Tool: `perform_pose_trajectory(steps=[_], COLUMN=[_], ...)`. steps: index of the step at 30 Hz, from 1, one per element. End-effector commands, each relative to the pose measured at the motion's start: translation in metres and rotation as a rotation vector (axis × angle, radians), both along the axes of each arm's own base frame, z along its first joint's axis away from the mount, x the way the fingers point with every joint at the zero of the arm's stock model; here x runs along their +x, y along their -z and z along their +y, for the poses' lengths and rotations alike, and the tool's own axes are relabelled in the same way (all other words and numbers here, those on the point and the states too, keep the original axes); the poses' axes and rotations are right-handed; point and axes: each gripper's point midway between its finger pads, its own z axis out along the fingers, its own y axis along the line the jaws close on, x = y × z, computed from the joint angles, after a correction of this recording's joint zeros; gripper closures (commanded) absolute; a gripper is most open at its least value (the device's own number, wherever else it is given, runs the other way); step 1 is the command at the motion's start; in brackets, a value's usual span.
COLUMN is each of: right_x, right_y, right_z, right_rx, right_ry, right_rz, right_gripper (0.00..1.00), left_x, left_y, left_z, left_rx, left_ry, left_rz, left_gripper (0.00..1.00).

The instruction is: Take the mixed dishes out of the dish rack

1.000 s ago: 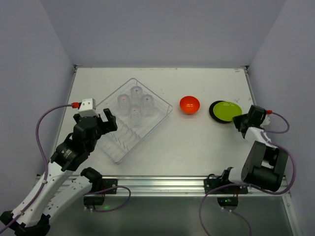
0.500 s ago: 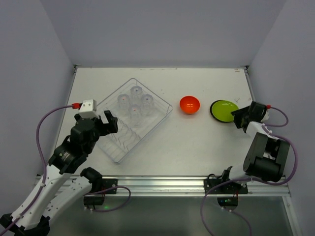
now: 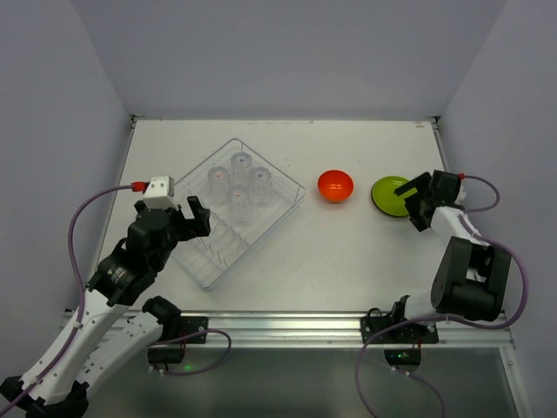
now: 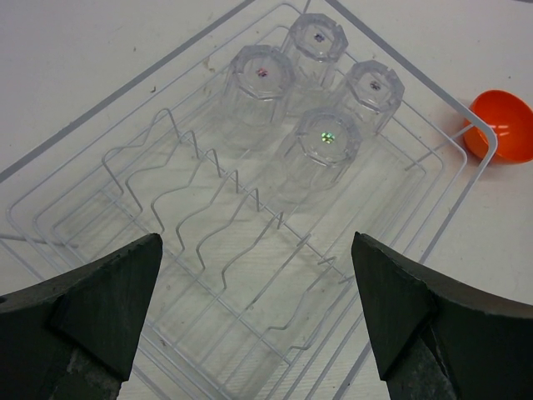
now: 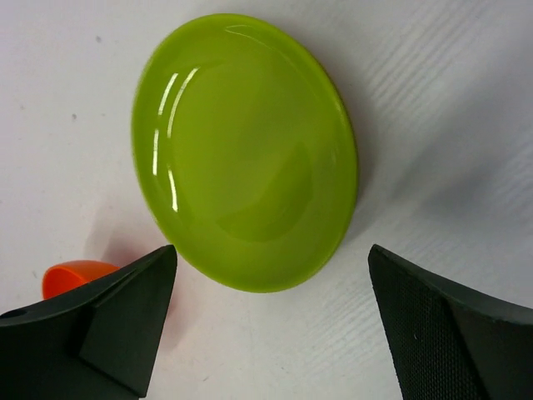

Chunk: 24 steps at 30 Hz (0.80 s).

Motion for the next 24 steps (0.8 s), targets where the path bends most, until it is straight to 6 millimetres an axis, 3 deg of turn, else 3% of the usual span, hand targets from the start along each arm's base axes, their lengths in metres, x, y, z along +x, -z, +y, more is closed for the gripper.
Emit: perform_pose_trajectory(steps=[1,3,4,7,8,12,14,17,19,20,21,23,24], right_x=[-0.021,-0.031,-0.033,-0.042,-0.047,-0.06,-0.062,-0.067,-0.065,-0.065,-0.064,-0.065,-0.066], right_y=[-0.009,-0.013,-0.032,-0.055,-0.078,-0.119,-0.131,-0.125,-0.116,-0.112,-0.104,-0.098,-0.099], right_z=[-0.012,-0.01,-0.008,0.005,0.01,0.048,0.076,0.101,0.108,0.108,0.107,0.11,0.113], right_rx=[-0.083,-0.104,-0.123,-0.141,-0.157,-0.15,-0.053,0.082,0.115,0.113,0.12,0.139,0.149], right_ry=[0.04,0.035,0.03,-0.03,-0.051,-0.222,-0.324,-0.409,-0.453,-0.464,-0.453,-0.462,-0.478], right_rz=[0.055,0.047,-0.013,-0.094,-0.168,-0.375,-0.473,-0.491,-0.466,-0.449,-0.419,-0.415,-0.428], right_gripper=[0.01,0.01,0.01,0.01,0.01,0.01,0.01,0.01,0.01,0.01,0.01,0.01,0.01], left_x=[0.006,0.007,0.009,0.013,0.014,0.026,0.038,0.059,0.072,0.079,0.086,0.096,0.102], left_y=[-0.004,-0.003,0.0,0.005,0.005,-0.007,-0.015,-0.013,0.012,0.007,0.025,0.031,0.046], left_z=[-0.002,-0.003,-0.005,-0.012,-0.015,-0.044,-0.061,-0.079,-0.084,-0.09,-0.095,-0.097,-0.092], left_rx=[0.004,0.008,0.017,0.042,0.046,0.021,0.014,0.044,0.098,0.1,0.13,0.159,0.198], left_ry=[0.0,0.006,0.009,0.034,0.042,0.137,0.176,0.21,0.194,0.204,0.21,0.192,0.155], left_rz=[-0.022,-0.014,0.002,0.055,0.071,0.133,0.159,0.216,0.317,0.32,0.378,0.401,0.442], left_gripper=[0.0,0.0,0.0,0.0,0.0,0.0,0.0,0.0,0.0,0.0,0.0,0.0,0.0])
